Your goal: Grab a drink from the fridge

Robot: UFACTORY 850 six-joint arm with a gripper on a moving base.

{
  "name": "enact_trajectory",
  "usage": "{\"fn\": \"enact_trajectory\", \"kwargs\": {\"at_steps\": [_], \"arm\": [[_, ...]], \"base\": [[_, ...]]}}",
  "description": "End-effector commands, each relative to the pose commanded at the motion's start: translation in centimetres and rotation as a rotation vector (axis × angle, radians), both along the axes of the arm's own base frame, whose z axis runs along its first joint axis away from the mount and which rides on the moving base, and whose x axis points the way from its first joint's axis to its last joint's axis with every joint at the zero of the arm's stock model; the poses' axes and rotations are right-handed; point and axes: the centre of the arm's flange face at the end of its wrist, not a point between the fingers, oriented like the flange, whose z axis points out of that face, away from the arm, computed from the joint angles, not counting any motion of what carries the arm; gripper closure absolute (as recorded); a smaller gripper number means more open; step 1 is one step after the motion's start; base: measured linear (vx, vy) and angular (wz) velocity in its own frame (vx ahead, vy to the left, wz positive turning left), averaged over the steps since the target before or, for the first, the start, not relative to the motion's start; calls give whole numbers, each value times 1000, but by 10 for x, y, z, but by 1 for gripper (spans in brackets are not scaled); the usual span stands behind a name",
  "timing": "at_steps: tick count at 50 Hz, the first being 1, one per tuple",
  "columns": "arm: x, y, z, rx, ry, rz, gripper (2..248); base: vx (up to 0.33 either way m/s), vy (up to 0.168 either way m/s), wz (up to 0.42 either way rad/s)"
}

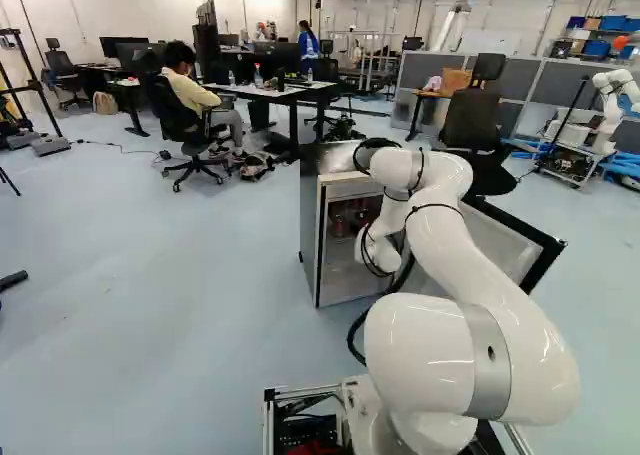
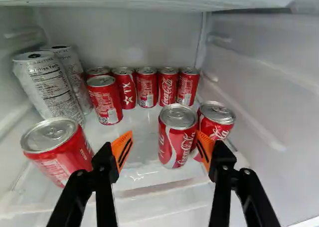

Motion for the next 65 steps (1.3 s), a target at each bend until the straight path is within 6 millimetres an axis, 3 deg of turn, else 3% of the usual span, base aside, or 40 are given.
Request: {"fn": "enact_trajectory", "kwargs": {"at_steps": [28,44,45,49,50,55,56,65], "arm": [[26,-4,-10,-16,-49,6,67],[27,-4,-11,-16,-51,7,67],[27,-4,-11,-16,-51,7,87],[27,-4,-11,-16,-51,7,87],[27,-4,-11,-16,-51,7,126],[27,-4,-11,-16,-51,7,126],[27,-4,-11,-16,-51,7,150],[27,-4,-11,-16,-51,7,150]], "base": [[0,0,0],[0,0,0],[0,0,0],[0,0,0],[0,0,0],[0,0,0],[0,0,0],[0,0,0]]}}
